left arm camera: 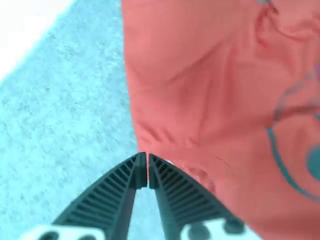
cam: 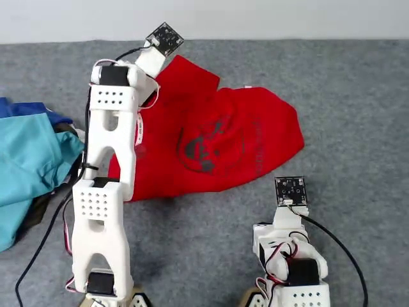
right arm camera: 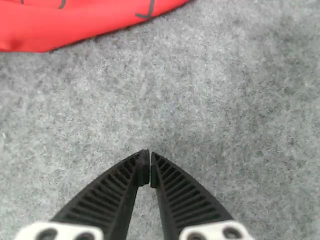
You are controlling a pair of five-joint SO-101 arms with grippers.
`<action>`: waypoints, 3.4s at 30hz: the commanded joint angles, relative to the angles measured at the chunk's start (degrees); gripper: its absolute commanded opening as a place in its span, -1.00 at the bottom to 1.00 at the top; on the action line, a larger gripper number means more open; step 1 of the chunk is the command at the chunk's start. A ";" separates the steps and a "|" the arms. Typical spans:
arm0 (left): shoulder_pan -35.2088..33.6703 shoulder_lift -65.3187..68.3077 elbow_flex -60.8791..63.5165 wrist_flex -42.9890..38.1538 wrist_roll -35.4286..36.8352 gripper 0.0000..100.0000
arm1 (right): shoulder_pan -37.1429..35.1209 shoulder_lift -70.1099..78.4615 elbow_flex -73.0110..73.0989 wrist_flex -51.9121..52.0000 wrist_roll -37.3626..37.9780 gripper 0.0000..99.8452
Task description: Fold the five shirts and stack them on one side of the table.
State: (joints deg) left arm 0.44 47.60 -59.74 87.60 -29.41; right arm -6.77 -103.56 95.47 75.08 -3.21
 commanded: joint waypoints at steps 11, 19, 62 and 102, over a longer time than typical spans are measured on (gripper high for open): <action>0.35 -11.69 11.03 13.10 -0.09 -0.97 | -0.13 -0.22 0.97 -0.40 -0.26 -0.98; 3.34 -23.65 37.41 13.01 -2.90 -0.97 | -0.13 -0.22 0.97 -0.40 -0.26 -0.98; -1.14 26.02 -32.92 13.27 -4.31 -0.97 | -0.13 -0.22 0.97 -0.40 -0.26 -0.98; -10.55 -14.95 30.90 12.66 -22.24 -0.57 | -0.13 -0.22 0.97 -0.40 -0.26 -0.98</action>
State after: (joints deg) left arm -9.05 32.57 -28.62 99.03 -49.71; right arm -6.77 -103.56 95.47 75.08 -3.21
